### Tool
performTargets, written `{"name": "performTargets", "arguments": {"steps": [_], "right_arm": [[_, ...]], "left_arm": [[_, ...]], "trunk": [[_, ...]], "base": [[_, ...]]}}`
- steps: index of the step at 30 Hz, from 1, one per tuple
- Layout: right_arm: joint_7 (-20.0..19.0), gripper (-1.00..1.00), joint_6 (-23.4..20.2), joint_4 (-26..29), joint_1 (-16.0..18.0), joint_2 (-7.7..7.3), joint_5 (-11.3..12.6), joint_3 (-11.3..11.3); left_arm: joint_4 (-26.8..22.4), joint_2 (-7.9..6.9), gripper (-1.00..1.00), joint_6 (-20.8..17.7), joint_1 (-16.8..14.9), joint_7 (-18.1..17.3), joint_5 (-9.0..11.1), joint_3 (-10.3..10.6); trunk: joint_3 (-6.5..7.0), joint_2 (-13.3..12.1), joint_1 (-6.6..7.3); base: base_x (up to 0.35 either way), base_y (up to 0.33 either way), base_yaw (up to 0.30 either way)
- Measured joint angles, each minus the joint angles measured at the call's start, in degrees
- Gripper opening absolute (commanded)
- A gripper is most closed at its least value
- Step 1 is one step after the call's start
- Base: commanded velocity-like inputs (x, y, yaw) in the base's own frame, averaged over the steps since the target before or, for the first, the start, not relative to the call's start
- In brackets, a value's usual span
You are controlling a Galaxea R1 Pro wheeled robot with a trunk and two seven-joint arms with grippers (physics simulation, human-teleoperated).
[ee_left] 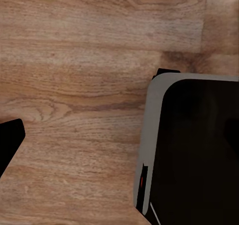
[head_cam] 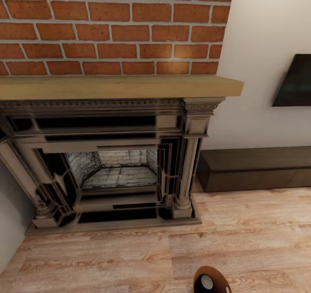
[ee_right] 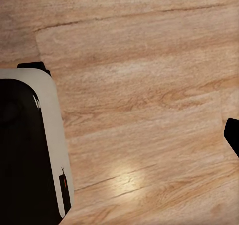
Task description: Put the three can of soda from the living room inside the tash can in the kitchen.
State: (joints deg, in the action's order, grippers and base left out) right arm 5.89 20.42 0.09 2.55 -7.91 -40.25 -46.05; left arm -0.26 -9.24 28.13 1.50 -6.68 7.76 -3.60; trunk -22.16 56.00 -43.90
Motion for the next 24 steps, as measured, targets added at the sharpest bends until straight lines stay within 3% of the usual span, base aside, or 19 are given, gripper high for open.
{"name": "performTargets", "arguments": {"steps": [24], "right_arm": [[0.00,1.00,0.00,0.00,0.00,0.00,0.00,0.00]], "left_arm": [[0.00,0.01,1.00,0.00,0.01,0.00,-0.02,0.00]], "trunk": [[0.00,0.00,0.00]], "base": [[0.000,0.000,0.000]]}}
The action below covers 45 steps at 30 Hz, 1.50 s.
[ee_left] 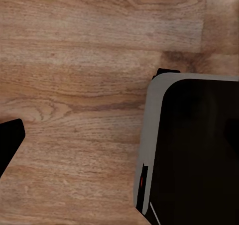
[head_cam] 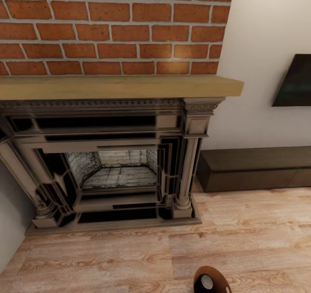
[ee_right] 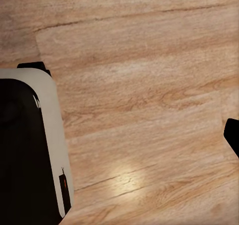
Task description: Put the three can of soda from the living room inside the tash can in the kitchen.
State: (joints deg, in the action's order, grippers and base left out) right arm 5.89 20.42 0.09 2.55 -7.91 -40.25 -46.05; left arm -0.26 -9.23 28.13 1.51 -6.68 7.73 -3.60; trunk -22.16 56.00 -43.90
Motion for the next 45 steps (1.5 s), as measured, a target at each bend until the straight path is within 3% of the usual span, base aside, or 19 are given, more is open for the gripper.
{"name": "performTargets", "arguments": {"steps": [45], "right_arm": [[0.00,1.00,-0.03,0.00,0.00,0.00,0.00,0.00]], "left_arm": [[0.00,0.00,1.00,0.00,-0.01,0.00,0.00,0.00]], "trunk": [[0.00,0.00,0.00]], "base": [[0.000,0.000,0.000]]}}
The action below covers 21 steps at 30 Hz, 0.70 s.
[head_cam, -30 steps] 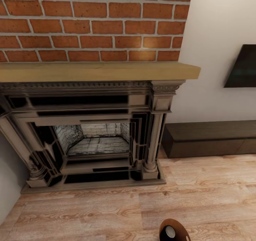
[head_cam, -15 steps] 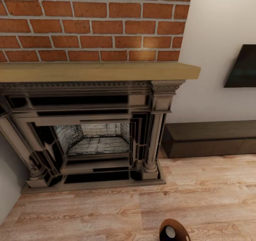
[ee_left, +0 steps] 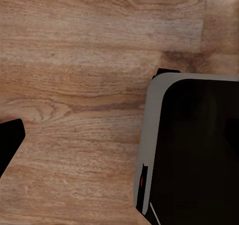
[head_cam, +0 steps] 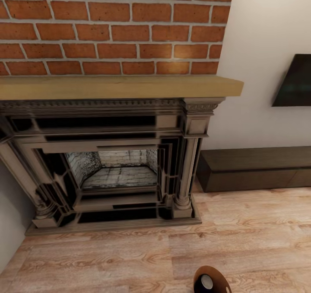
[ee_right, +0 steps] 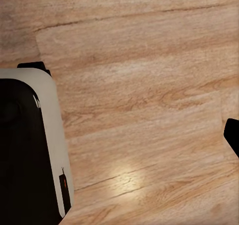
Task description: Put the three can of soda from the living room inside the tash can in the kitchen.
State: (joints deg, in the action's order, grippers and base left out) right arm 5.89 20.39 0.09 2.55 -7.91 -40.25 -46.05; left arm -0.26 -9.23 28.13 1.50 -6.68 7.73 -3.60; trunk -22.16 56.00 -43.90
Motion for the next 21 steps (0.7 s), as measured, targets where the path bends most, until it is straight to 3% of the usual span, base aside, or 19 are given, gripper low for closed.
{"name": "performTargets", "arguments": {"steps": [21], "right_arm": [[0.00,1.00,0.00,0.00,0.00,0.00,0.00,0.00]], "left_arm": [[0.00,0.00,1.00,0.00,0.01,0.00,0.00,0.00]], "trunk": [[0.00,0.00,0.00]], "base": [[0.000,0.000,0.000]]}}
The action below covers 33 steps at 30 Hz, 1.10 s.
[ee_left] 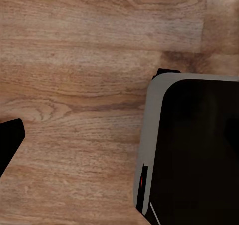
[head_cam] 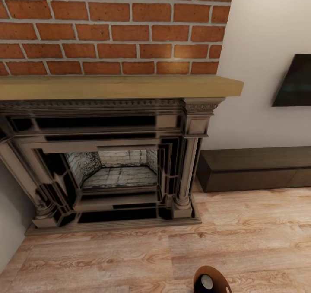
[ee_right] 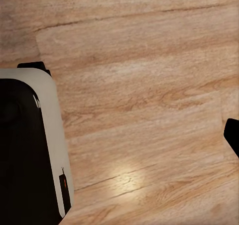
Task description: Put the three can of soda from the living room inside the tash can in the kitchen.
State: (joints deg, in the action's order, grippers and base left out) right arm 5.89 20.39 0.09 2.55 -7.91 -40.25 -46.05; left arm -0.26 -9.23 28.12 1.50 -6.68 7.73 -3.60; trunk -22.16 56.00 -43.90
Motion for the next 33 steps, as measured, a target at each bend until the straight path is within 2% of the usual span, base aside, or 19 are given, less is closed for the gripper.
{"name": "performTargets", "arguments": {"steps": [33], "right_arm": [[0.00,1.00,0.00,0.00,0.00,0.00,0.00,0.00]], "left_arm": [[0.00,0.00,1.00,0.00,0.00,0.00,0.00,0.00]], "trunk": [[0.00,0.00,0.00]], "base": [[0.000,0.000,0.000]]}}
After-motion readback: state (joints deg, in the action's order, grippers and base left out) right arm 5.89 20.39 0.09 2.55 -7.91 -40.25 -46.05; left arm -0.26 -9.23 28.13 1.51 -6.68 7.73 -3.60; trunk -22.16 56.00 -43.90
